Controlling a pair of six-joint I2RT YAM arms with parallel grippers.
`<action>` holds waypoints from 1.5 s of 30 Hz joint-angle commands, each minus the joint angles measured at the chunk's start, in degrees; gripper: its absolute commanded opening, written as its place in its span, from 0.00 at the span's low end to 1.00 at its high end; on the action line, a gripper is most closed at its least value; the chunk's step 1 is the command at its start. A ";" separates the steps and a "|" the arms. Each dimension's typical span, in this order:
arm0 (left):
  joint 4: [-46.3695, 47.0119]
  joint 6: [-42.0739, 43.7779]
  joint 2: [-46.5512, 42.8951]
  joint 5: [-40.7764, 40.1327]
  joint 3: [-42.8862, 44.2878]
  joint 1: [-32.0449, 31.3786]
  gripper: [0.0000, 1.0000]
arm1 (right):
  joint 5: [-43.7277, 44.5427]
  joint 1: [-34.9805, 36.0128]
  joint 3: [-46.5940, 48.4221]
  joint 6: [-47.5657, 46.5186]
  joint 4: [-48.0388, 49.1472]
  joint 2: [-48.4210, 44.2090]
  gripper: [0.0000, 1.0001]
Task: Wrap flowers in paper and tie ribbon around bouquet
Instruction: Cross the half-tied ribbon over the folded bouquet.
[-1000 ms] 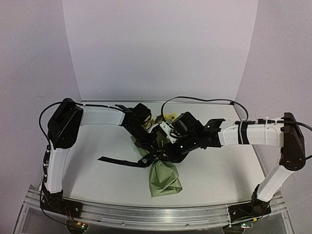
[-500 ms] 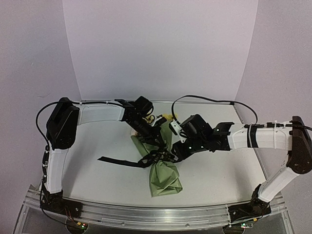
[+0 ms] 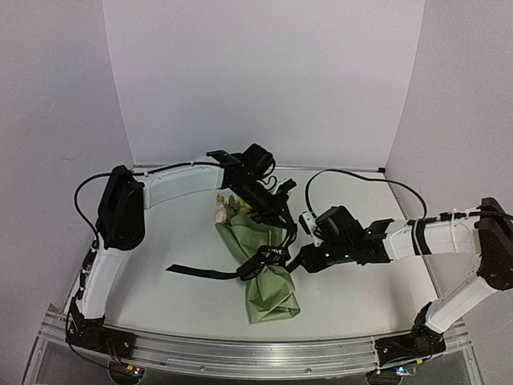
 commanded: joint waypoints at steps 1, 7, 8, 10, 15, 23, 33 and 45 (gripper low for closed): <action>-4.43 -3.87 5.20 -0.36 7.79 -1.11 0.00 | 0.16 -0.88 -2.70 3.23 6.60 -2.58 0.40; -1.60 -6.95 7.15 -1.99 6.74 0.17 0.00 | -0.06 -1.34 -4.47 4.15 8.67 -3.48 0.40; -0.12 -7.60 6.82 -2.24 5.33 0.76 0.00 | -0.32 -1.37 -4.39 4.08 8.59 -3.79 0.40; 1.90 -8.44 5.90 -3.35 2.84 1.70 0.00 | -0.87 -1.40 -4.04 3.97 7.89 -4.45 0.40; 2.09 -9.23 6.11 -5.77 3.41 3.74 0.00 | -2.46 -1.39 -2.22 3.30 3.93 -5.60 0.42; -3.63 -7.18 8.15 -18.80 6.58 4.62 0.00 | -2.36 -2.46 0.51 4.87 -1.58 -5.82 0.47; -1.21 -6.17 5.14 -20.14 1.44 4.82 0.00 | -9.33 -2.71 7.15 0.44 -7.66 -4.11 0.49; 0.04 -5.37 2.90 -19.68 -1.14 4.82 0.00 | -11.39 -2.13 12.75 -5.02 -14.22 -2.31 0.60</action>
